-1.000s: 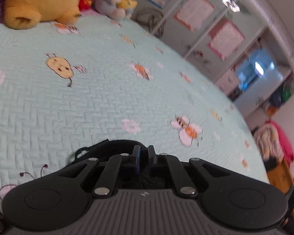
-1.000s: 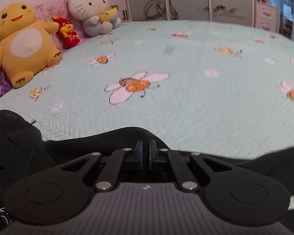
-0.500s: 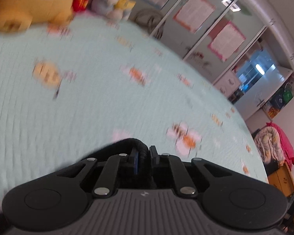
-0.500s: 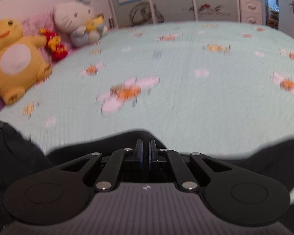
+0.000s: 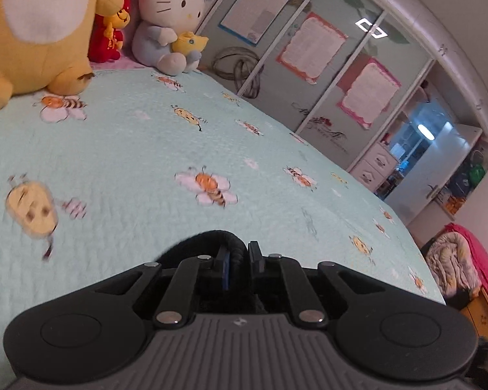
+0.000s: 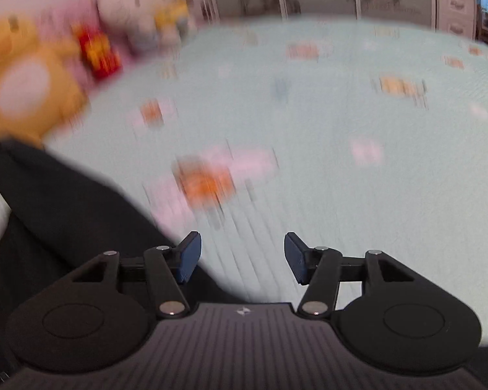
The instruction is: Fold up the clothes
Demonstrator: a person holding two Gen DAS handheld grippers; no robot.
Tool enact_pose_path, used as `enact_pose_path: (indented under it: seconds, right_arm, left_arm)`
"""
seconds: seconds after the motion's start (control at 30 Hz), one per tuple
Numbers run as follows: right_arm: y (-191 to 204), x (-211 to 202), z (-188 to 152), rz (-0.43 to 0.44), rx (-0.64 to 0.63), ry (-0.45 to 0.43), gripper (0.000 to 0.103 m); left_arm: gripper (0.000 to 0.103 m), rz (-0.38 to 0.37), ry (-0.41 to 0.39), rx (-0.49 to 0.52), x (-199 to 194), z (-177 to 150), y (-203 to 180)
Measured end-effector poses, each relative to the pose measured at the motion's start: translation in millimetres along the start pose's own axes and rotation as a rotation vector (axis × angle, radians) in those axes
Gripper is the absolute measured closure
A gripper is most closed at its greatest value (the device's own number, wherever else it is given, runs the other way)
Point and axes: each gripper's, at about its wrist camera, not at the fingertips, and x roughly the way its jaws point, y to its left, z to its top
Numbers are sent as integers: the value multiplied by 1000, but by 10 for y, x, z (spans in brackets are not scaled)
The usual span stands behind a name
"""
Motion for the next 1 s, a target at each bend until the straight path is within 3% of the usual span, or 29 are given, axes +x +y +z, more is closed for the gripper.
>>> enact_pose_path:
  seconds: [0.13, 0.27, 0.4, 0.6, 0.63, 0.7, 0.73, 0.77, 0.9, 1.0]
  right_arm:
    - [-116, -151, -461, -26, 49, -17, 46]
    - [-61, -351, -552, 10, 60, -55, 42]
    - [34, -242, -642, -13, 38, -10, 42]
    - [181, -57, -814, -59, 6, 56, 41]
    - [248, -26, -866, -89, -37, 50, 43]
    - [338, -14, -903, -128, -99, 37, 73]
    - [360, -16, -896, -140, -117, 34, 95]
    - [359, -25, -870, -145, -122, 30, 103]
    - [225, -109, -629, -138, -86, -23, 103]
    - [94, -208, -270, -151, -49, -121, 103]
  left_arm:
    - [94, -82, -92, -40, -691, -213, 124]
    - [93, -114, -154, -72, -1168, -223, 196]
    - [93, -88, -141, -78, -1307, -290, 206]
    - [93, -59, -82, -101, -1129, -404, 282]
    - [93, -59, -76, -103, -1095, -411, 285]
    - [93, -61, -76, -101, -1043, -376, 258]
    - [93, -63, -78, -98, -1021, -347, 238]
    - [93, -65, -81, -93, -995, -307, 212]
    - [93, -79, -98, -59, -847, -57, 76]
    - [93, -89, -113, -69, -561, 237, -19]
